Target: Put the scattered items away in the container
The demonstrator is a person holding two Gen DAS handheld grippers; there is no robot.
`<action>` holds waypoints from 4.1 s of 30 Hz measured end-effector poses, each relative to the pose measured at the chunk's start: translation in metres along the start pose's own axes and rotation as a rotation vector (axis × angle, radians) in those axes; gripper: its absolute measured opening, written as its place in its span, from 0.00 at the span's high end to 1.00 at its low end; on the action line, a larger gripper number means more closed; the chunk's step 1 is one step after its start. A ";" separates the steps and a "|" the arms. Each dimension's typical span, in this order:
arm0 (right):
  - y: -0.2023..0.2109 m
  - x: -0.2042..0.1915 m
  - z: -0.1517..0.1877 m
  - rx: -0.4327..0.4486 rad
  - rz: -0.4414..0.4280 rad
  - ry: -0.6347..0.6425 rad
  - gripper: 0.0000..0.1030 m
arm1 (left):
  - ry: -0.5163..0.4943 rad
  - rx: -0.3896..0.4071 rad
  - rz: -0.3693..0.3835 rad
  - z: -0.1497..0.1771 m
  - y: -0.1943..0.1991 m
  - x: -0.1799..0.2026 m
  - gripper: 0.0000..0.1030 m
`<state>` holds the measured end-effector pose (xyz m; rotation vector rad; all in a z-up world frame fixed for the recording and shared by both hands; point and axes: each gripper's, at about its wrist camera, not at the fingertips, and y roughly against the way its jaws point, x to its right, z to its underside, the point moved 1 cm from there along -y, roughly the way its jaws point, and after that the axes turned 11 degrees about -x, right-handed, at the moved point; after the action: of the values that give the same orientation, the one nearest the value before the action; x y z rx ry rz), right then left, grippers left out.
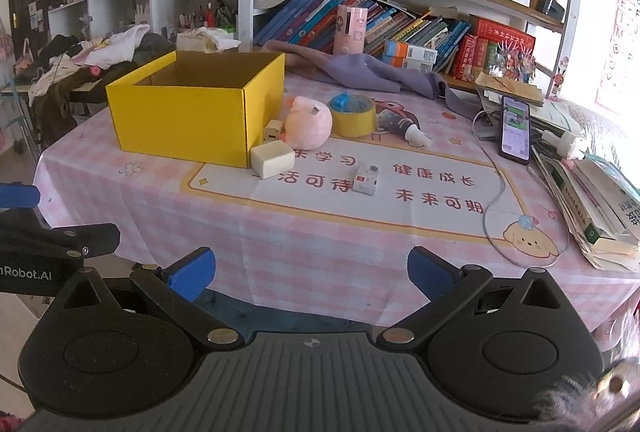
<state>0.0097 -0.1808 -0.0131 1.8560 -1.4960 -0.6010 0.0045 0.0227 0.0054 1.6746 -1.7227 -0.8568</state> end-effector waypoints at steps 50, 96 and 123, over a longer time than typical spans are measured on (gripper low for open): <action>-0.040 0.026 -0.017 -0.042 -0.024 -0.032 0.00 | -0.056 -0.106 0.001 -0.029 -0.045 0.025 0.00; -0.194 0.233 -0.151 -0.143 -0.118 -0.019 0.28 | -0.071 -0.230 0.016 -0.190 -0.201 0.186 0.15; -0.333 0.205 -0.234 -0.158 -0.172 0.365 0.42 | -0.055 -0.388 0.045 -0.190 -0.252 0.199 0.58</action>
<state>0.4451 -0.2904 -0.0919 1.8625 -1.0320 -0.4157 0.3015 -0.1866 -0.0779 1.3599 -1.5041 -1.1415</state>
